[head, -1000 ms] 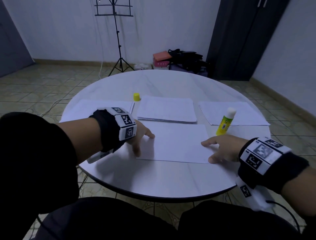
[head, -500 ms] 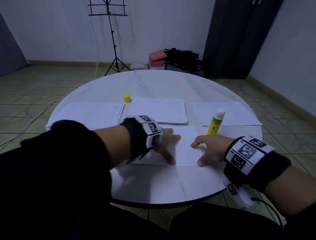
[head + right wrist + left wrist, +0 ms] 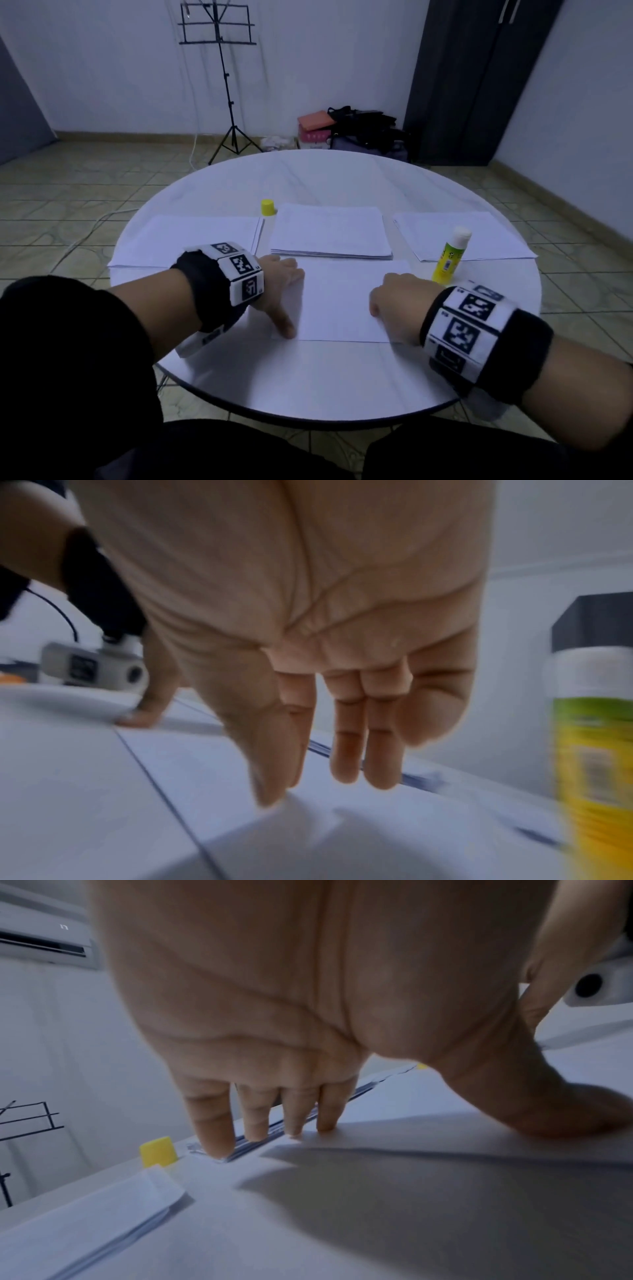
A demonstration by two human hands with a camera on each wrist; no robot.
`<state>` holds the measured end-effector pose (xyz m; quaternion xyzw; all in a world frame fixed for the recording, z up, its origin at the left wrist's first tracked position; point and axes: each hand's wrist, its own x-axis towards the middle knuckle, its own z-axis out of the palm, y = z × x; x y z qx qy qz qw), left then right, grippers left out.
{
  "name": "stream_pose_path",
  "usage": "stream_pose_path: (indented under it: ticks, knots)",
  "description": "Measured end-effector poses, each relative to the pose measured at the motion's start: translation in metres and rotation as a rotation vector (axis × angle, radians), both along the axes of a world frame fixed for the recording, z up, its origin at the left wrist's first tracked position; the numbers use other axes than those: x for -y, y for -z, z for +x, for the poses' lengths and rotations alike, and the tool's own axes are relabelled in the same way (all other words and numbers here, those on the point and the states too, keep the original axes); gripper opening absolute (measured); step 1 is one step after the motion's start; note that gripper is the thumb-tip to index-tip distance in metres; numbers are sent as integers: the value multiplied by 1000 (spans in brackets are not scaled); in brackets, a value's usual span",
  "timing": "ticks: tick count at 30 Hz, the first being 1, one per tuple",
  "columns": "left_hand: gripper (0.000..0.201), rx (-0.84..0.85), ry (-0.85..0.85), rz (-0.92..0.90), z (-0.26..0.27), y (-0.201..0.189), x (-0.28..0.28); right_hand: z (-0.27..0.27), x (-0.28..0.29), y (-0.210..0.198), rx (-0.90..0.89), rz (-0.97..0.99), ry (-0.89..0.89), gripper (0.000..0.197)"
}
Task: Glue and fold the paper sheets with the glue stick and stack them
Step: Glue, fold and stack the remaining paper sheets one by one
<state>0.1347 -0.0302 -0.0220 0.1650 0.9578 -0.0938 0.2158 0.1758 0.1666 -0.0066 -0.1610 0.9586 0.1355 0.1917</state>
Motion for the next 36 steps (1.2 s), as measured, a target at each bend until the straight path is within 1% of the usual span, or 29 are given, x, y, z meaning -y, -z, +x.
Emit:
stream_pose_path:
  ticks: [2,4,6,9,13,16,18,22,27,29,32,33,34,36]
  knots:
    - [103,5,-19,9,1,1,1,-3,25,5,10,-116,-76,41]
    - [100,13,-22,17,2,2,3,-9,43,10,62,-245,-114,60]
    - [101,10,-11,21,4,3,6,-16,49,10,145,-231,-100,83]
    - [106,13,-20,25,7,4,11,-27,30,4,198,-175,-66,98]
    - [112,27,-41,23,8,4,15,-32,-16,1,214,-142,35,104]
    - [113,31,-44,6,7,3,14,-28,-47,2,240,-113,78,108]
    - [113,29,-46,-8,7,1,13,-27,-58,3,249,-118,80,110]
    - [113,28,-76,-13,8,-1,9,-30,-59,7,218,-98,56,113]
    - [108,18,-112,-19,9,-5,4,-39,-53,7,199,-16,52,133]
    - [117,20,-130,-20,7,-5,4,-42,-51,7,204,4,65,138]
    - [138,41,-178,-32,3,-4,6,-42,-48,8,199,-11,83,144]
    - [142,45,-197,-29,2,-4,5,-42,-47,8,203,-18,94,146]
    - [144,48,-213,-18,2,-5,5,-41,-47,9,205,-22,104,147]
    - [141,59,-243,50,2,-6,6,-39,-47,11,189,-21,119,148]
